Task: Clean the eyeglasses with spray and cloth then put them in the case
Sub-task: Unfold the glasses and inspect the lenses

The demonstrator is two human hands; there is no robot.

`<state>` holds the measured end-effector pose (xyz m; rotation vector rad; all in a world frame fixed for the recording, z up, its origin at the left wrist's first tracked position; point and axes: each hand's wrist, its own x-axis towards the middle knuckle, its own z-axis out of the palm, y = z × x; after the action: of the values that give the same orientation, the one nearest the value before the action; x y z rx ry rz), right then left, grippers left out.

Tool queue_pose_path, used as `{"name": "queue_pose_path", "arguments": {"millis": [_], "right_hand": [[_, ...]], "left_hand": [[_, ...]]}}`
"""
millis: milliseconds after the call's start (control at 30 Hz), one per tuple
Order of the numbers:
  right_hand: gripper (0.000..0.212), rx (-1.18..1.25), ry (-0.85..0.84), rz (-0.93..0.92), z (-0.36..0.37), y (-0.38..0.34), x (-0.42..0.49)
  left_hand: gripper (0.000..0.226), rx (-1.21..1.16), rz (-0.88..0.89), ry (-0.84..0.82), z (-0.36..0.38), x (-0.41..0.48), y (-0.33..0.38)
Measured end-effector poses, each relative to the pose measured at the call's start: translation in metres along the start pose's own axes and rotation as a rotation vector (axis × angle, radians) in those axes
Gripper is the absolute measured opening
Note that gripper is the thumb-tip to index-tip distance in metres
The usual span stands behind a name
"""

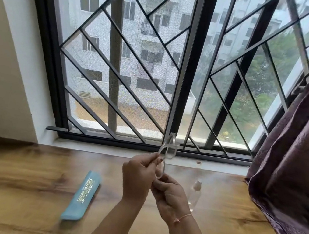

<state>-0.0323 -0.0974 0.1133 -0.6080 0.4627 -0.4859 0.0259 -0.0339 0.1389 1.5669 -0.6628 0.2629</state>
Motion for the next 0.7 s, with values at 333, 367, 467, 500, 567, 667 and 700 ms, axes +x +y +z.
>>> {"name": "queue_pose_path", "arguments": {"millis": [333,367,467,500,567,667,700], "right_hand": [[0.019,-0.207,0.311,-0.482,-0.025,-0.034,0.006],[0.020,-0.335,0.310,-0.561,-0.025,-0.035,0.004],[0.021,-0.895,0.252,-0.813,-0.023,-0.030,0.005],[0.021,-1.084,0.241,-0.894,-0.023,-0.028,0.006],[0.021,-1.326,0.235,-1.022,-0.025,-0.025,0.010],[0.027,-1.451,0.230,-1.084,-0.029,-0.024,0.014],[0.028,-1.462,0.234,-1.083,-0.030,-0.024,0.014]], "left_hand": [[0.022,0.828,0.508,-0.239,-0.011,0.015,-0.036],[0.022,0.833,0.519,-0.261,-0.009,0.015,-0.041],[0.017,0.819,0.533,-0.274,-0.006,0.012,-0.050],[0.015,0.806,0.542,-0.264,-0.005,0.010,-0.052],[0.013,0.780,0.565,-0.247,-0.005,0.008,-0.055],[0.018,0.772,0.582,-0.246,-0.006,0.008,-0.057],[0.019,0.777,0.582,-0.253,-0.007,0.008,-0.058]]}}
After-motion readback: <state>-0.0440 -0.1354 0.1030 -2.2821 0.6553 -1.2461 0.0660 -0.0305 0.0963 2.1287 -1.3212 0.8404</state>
